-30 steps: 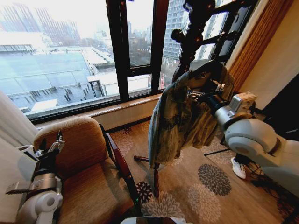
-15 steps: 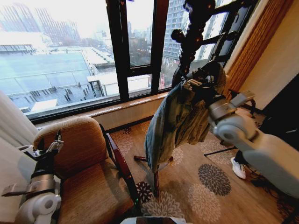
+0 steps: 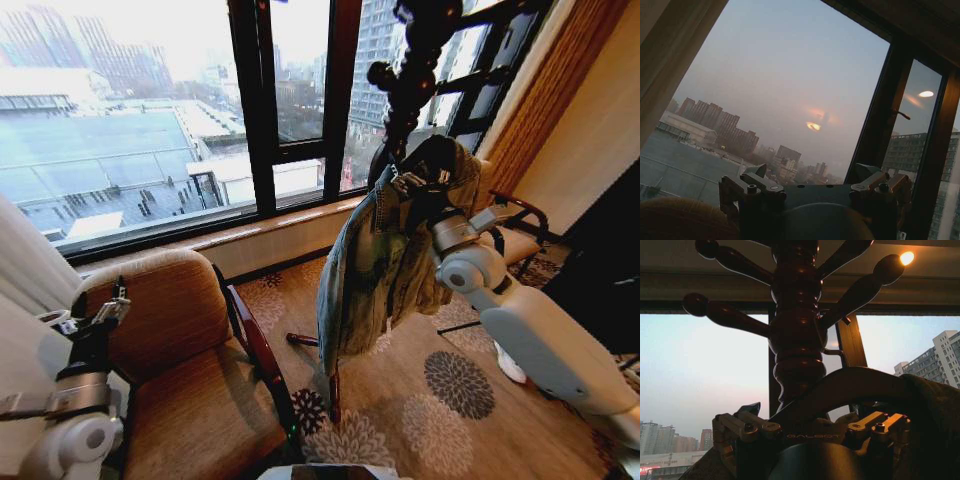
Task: Pick up the clothes from the bed and hang them on the clothes hanger.
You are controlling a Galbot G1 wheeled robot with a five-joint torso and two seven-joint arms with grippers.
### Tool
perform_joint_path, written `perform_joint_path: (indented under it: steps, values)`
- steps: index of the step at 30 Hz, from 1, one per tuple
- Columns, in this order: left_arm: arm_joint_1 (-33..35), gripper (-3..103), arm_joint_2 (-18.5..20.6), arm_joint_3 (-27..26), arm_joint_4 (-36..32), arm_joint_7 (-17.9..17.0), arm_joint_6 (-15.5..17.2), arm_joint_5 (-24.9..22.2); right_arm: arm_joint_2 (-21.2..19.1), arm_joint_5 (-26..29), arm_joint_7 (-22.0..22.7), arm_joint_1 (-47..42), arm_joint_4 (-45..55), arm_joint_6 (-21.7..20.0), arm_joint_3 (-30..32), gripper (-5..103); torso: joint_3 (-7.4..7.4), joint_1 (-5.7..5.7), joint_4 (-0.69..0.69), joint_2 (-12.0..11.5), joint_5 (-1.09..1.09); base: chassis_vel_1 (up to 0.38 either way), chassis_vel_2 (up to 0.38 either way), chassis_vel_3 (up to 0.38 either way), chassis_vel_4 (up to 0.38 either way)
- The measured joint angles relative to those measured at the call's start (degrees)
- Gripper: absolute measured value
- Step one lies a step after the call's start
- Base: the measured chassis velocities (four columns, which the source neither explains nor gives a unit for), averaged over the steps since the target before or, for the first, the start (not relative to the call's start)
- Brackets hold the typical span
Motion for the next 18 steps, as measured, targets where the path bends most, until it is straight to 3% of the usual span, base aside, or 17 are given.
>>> perform_joint_path:
  steps: [13, 18]
  values:
    - [-0.9, 100, -0.4, 1.2, 1.8, 0.0, -0.1, 0.6, -2.4, -1.0, 2.0, -3.4, 5.7, -1.6, 1.0, 100, -0.01, -0.01, 0.0, 0.0, -0.01, 0.0, 0.0, 0.0, 0.0]
    - [-1.0, 100, -0.4, 1.1, 1.9, 0.0, -0.1, 0.6, -4.4, -2.0, 7.0, -6.1, 11.3, -3.8, 1.3, 100, -0.02, -0.02, 0.01, 0.0, -0.02, 0.0, 0.0, 0.0, 0.0]
